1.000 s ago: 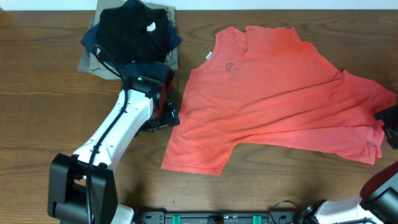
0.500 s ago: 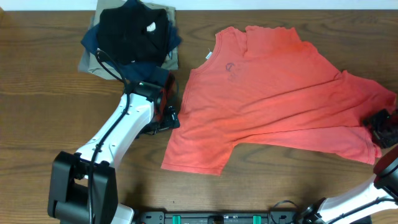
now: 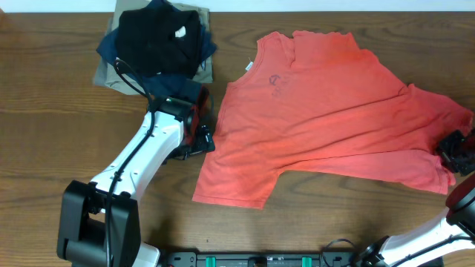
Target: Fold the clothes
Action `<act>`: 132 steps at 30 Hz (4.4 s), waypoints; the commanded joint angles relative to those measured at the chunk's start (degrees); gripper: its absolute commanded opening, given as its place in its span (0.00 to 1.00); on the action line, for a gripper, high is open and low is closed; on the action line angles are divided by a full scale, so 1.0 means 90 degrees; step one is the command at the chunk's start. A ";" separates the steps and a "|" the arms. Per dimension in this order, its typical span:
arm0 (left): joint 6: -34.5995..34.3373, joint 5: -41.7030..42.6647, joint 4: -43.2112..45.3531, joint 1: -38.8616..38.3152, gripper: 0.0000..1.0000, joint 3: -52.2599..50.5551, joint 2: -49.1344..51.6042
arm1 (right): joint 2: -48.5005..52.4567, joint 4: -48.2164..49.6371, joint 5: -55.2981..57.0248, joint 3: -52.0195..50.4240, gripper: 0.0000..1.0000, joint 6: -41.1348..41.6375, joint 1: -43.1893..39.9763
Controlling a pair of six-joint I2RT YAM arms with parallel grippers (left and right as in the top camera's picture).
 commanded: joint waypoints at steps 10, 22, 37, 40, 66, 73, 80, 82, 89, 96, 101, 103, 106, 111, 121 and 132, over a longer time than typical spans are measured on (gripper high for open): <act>0.0061 -0.0005 0.0002 -0.0015 0.98 -0.0049 0.0036 | 0.0080 -0.0432 -0.0066 0.0529 0.27 0.0002 0.0078; 0.0061 -0.0005 0.0002 -0.0015 0.98 -0.0049 0.0036 | 0.0083 -0.0566 0.0061 0.0491 0.34 0.0002 0.0075; 0.0063 -0.0005 0.0010 -0.0015 0.98 -0.0049 0.0034 | 0.0087 -0.0651 0.0002 0.0413 0.15 0.0080 0.0078; 0.0068 -0.0007 0.0010 -0.0015 0.98 -0.0049 0.0036 | 0.0087 -0.0661 0.0005 0.0413 0.01 0.0158 0.0078; 0.0226 0.0257 -0.0119 -0.0007 0.98 -0.0092 0.0034 | -0.2805 -0.2472 -0.0639 0.0520 0.01 0.1192 0.0078; 0.0233 0.0449 -0.0117 -0.0007 0.98 -0.0289 0.0034 | -0.3062 -0.2832 -0.0614 0.0486 0.01 0.1190 0.0078; 0.0986 0.1797 -0.0036 -0.0010 0.98 -0.0716 0.0039 | -0.3065 -0.3092 -0.0794 0.0401 0.01 0.1185 0.0078; 0.1107 0.2212 0.0136 -0.0010 0.98 -0.0928 0.0039 | -0.3065 -0.3138 -0.0884 0.0401 0.01 0.1166 0.0078; 0.1103 0.2463 0.0821 -0.0007 0.98 -0.1644 0.0049 | -0.3065 -0.3138 -0.0882 0.0401 0.01 0.1161 0.0078; 0.1025 0.1851 0.0780 -0.0012 0.99 -0.1744 0.0049 | -0.3065 -0.3140 -0.0884 0.0401 0.01 0.1141 0.0078; 0.0981 0.1870 0.0823 -0.0046 0.92 -0.1887 0.0049 | -0.3065 -0.3140 -0.0886 0.0401 0.01 0.1139 0.0078; 0.0891 0.1870 0.0913 -0.0046 0.88 -0.2001 0.0051 | -0.3065 -0.3138 -0.0911 0.0401 0.01 0.1139 0.0078; 0.0787 0.1870 0.1039 -0.0051 0.84 -0.2147 0.0058 | -0.3065 -0.3130 -0.0998 0.0401 0.01 0.1137 0.0078; 0.0746 0.1868 0.1086 -0.0058 0.81 -0.2200 0.0058 | -0.3065 -0.3104 -0.0998 0.0401 0.01 0.1139 0.0078; 0.0379 0.1375 0.1251 -0.0668 0.71 -0.2205 0.0104 | -0.3065 -0.3106 -0.0998 0.0401 0.01 0.1137 0.0078; 0.0330 0.1370 0.1297 -0.0687 0.07 -0.2198 0.0134 | -0.3065 -0.3138 -0.0996 0.0401 0.01 0.1100 0.0078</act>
